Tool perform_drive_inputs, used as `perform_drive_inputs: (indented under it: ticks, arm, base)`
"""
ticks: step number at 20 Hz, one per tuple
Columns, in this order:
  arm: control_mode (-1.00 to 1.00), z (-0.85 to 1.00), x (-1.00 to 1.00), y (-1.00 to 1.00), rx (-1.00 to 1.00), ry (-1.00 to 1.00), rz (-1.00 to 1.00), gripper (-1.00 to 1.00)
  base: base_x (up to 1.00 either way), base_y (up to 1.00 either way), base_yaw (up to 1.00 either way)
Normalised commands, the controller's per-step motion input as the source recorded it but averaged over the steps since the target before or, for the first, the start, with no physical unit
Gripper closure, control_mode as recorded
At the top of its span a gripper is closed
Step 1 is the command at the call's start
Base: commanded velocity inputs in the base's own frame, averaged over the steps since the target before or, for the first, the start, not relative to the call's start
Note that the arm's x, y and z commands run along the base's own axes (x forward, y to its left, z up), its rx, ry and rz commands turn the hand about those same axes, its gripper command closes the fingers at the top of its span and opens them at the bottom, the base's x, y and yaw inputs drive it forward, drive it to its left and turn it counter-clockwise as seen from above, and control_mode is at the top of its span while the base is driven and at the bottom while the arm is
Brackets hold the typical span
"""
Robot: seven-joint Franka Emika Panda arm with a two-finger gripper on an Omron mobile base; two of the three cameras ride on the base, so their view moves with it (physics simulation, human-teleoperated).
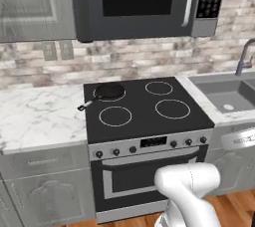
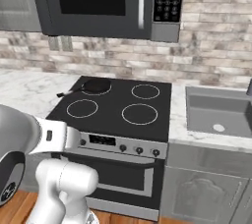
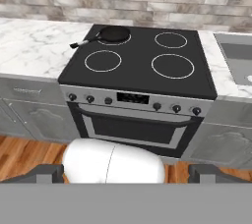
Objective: Pick the croissant and place it on the pan. Then turn on the stove to warm the croissant.
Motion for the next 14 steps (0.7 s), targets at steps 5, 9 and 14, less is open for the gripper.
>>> perform_drive_inputs:
  ticks: [5, 9, 14]
  arm:
    - [1.00, 0.00, 0.00, 0.00, 0.00, 0.00, 0.00, -1.00]
    - [1.00, 0.00, 0.00, 0.00, 0.00, 0.00, 0.00, -1.00]
    - [1.00, 0.00, 0.00, 0.00, 0.00, 0.00, 0.00, -1.00]
  base:
    - [0.41, -0.95, 0.00]
    - [0.32, -1.00, 0.00]
    - [0.08, -1.00, 0.00]
